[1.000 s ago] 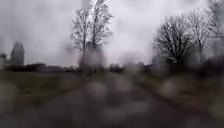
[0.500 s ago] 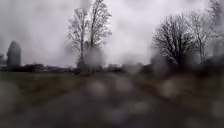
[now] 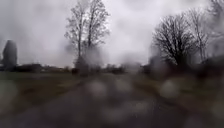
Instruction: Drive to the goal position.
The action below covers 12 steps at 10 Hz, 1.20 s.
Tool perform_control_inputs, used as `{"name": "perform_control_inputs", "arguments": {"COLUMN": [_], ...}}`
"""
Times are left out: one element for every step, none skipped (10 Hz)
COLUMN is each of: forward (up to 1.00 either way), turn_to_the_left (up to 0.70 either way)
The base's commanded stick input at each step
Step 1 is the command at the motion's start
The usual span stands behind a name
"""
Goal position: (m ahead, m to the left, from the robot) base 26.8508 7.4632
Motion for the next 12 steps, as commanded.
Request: {"name": "perform_control_inputs", "arguments": {"forward": [1.0, 1.0, 1.0, 1.0, 1.0, 1.0, 1.0, 1.0, 1.0, 1.0, 1.0, 1.0], "turn_to_the_left": [0.0, 0.0, 0.0, 0.0, 0.0, 0.0, 0.0, 0.0, 0.0, 0.0, 0.0, 0.0]}}
